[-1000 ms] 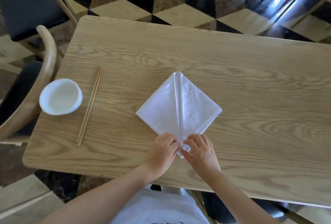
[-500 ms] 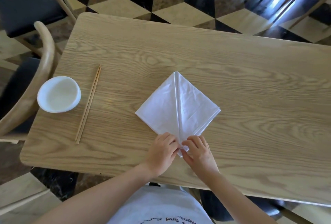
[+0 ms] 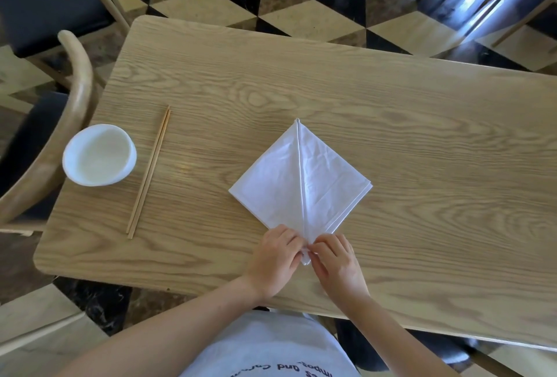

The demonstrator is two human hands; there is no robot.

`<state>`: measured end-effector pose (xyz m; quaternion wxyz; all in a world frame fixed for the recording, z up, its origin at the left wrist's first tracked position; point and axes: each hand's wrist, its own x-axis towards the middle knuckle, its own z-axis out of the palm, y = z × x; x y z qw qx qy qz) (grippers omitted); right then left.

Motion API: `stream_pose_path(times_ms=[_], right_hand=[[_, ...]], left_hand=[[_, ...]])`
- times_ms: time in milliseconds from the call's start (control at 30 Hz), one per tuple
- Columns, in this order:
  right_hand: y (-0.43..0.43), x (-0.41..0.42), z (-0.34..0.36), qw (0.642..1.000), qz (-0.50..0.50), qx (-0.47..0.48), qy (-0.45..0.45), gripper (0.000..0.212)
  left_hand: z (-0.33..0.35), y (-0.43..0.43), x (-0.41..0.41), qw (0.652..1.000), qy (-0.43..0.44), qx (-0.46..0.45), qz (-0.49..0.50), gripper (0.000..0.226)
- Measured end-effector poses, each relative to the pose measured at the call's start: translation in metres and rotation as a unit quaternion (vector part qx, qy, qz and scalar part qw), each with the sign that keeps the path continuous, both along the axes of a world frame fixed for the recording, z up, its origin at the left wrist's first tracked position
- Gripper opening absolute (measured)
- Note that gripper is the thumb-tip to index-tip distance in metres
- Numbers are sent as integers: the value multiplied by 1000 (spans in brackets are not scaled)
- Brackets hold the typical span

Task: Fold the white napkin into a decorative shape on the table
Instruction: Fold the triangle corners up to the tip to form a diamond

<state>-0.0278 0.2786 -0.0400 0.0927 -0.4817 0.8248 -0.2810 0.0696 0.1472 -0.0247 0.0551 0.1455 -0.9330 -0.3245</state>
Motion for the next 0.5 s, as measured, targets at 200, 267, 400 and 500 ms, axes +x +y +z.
stream_pose_path(times_ms=[200,267,400,500], right_hand=[[-16,-28,15,995,-46,-2,-87,8],[-40,-49,18,994,-70,1,-87,7],[-93,-83,17,997,-58,20,-52,17],[-115,-97,14,998,-66,12,-16,20]], left_hand=[[-3,-2,-3,1000,1,-7,-17,21],[-4,-3,-3,1000,4,-8,-26,20],[0,-1,-3,999,-8,0,-31,17],[13,-15,-13,1000,-12,25,-3,16]])
